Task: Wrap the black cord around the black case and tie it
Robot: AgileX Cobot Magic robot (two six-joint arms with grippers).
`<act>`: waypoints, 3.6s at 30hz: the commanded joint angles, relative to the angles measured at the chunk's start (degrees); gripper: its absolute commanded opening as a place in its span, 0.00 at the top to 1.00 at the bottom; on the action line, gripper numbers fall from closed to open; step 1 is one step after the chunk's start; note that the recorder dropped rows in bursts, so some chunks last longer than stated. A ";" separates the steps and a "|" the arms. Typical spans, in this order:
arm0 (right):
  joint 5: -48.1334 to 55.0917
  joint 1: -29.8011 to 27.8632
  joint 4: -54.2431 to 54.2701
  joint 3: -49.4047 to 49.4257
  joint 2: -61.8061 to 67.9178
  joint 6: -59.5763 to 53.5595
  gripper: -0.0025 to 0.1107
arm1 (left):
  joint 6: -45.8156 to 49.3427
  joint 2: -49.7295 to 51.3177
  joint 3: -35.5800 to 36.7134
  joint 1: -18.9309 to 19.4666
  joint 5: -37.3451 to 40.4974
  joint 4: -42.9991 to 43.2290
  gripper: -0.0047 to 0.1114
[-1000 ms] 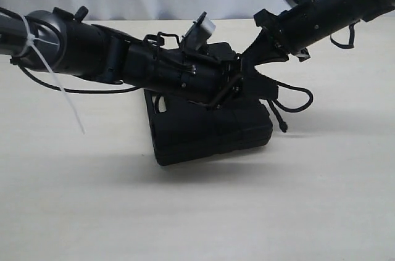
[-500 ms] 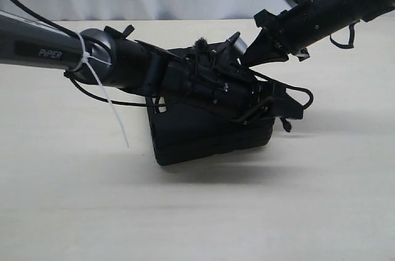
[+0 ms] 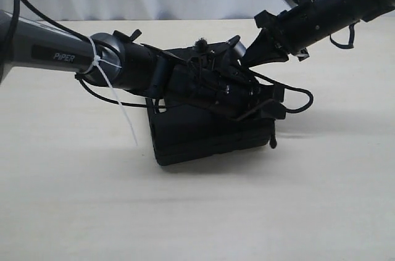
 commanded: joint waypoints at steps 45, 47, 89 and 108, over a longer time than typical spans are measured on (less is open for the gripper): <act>-9.46 4.53 -5.57 7.11 -13.48 -10.61 0.28 | -44.07 -26.37 -13.22 16.95 30.19 64.57 0.96; -9.56 5.98 -7.28 7.11 -14.20 -10.74 0.28 | -44.45 -26.37 -15.04 16.95 30.31 64.34 0.96; -22.47 -1.33 -20.78 19.35 -16.67 1.40 0.28 | -51.34 -13.72 -32.42 8.30 31.25 67.58 0.93; -31.37 -5.37 -13.77 25.99 -25.96 1.77 0.28 | -53.31 -2.14 -32.42 7.67 20.72 74.27 0.11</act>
